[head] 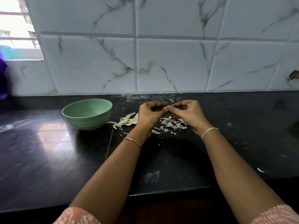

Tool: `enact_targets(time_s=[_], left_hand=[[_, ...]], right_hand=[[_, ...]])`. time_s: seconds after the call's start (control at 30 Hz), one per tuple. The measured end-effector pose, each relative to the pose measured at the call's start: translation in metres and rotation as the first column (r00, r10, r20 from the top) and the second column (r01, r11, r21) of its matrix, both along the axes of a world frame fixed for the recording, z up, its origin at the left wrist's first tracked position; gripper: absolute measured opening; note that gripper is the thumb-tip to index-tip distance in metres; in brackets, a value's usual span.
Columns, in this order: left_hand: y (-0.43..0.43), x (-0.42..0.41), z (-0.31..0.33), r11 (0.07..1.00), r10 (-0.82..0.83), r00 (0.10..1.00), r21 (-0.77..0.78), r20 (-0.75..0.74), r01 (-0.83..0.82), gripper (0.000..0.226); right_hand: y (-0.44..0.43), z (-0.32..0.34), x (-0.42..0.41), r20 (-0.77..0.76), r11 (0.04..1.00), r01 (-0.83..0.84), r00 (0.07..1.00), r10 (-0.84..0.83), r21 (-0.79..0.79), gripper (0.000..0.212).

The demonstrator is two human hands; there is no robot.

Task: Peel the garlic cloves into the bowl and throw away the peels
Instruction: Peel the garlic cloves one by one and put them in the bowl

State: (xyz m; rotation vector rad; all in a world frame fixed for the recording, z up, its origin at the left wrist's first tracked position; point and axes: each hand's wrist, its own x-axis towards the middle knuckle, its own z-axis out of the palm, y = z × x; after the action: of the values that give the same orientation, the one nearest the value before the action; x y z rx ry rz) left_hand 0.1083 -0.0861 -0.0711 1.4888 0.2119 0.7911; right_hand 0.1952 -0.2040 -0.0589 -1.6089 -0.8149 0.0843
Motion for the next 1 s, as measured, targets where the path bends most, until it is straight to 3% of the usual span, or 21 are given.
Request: enact_targets(time_s=[1.0], left_hand=[[0.0066,-0.0041,0.0016,0.995,-0.098,0.995,0.003,0.005,0.098,0.018]], right_hand=[[-0.0044,0.0024,-0.0049,-0.151,0.991,-0.131,0.98,0.126,-0.022,0.006]])
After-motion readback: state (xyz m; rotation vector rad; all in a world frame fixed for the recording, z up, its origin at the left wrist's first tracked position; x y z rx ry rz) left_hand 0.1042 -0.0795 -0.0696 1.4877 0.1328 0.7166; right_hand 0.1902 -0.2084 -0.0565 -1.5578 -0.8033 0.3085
